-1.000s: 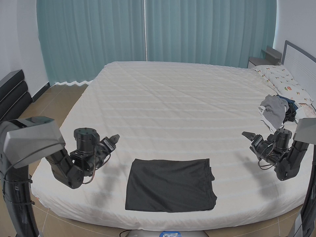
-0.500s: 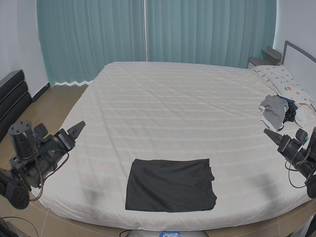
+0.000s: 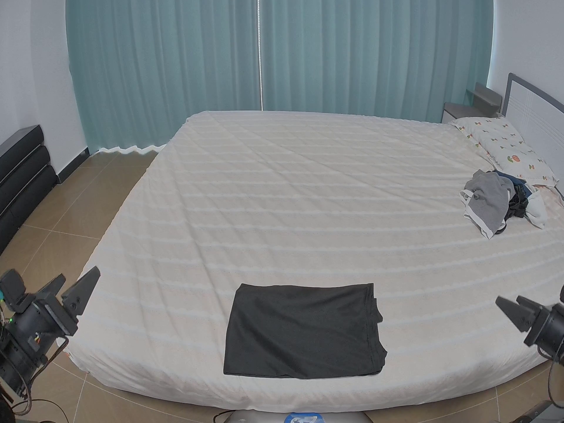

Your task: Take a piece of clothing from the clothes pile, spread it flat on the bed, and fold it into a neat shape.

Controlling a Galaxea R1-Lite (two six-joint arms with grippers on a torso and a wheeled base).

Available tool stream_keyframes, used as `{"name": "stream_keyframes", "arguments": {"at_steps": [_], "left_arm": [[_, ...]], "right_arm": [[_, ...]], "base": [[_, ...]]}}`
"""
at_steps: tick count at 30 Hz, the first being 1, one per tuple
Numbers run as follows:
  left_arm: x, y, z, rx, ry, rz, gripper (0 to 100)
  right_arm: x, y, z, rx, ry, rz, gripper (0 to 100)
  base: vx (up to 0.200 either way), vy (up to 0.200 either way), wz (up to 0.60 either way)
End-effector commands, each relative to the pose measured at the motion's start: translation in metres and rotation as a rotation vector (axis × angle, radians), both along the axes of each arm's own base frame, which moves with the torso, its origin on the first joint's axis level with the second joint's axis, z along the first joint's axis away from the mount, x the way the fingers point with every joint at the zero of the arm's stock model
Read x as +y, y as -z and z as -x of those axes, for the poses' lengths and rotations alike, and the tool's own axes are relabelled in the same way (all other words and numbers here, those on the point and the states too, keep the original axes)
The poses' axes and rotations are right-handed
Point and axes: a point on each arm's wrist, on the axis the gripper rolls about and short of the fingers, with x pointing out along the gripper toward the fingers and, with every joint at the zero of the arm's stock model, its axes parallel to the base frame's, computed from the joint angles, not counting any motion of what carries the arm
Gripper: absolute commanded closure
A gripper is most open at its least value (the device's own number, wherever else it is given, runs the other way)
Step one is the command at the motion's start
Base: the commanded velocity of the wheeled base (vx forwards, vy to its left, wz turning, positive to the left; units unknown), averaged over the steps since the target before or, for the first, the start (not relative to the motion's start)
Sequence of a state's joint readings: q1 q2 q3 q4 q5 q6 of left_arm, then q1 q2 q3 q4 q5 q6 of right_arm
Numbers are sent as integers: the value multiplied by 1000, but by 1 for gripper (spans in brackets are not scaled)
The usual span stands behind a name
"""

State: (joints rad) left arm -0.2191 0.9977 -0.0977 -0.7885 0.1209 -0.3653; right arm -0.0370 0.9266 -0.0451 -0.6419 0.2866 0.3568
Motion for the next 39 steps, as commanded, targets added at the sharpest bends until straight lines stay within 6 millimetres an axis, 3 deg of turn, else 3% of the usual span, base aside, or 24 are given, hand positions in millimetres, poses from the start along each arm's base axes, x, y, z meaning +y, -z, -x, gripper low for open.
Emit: {"name": "stream_keyframes", "arguments": {"at_steps": [1, 12, 23, 31, 37, 39], "left_arm": [[19, 18, 82, -105, -38, -194, 0], [29, 53, 122, -114, -97, -371, 0], [30, 68, 119, -49, -181, -390, 0], [31, 68, 120, -36, -241, -406, 0], [28, 67, 123, -14, -397, -458, 0], [26, 68, 126, -73, -344, -497, 0]], "right_arm": [[4, 15, 82, -137, -103, 169, 0], [2, 44, 113, -205, -139, 297, 0], [2, 46, 117, -277, -47, 354, 0], [-2, 46, 115, -281, 137, 451, 0], [-2, 46, 115, -267, 142, 474, 0], [-2, 45, 112, -242, 127, 474, 0]], "base": [[0, 0, 0], [0, 0, 0], [0, 0, 0], [0, 0, 0], [0, 0, 0], [0, 0, 0]]}}
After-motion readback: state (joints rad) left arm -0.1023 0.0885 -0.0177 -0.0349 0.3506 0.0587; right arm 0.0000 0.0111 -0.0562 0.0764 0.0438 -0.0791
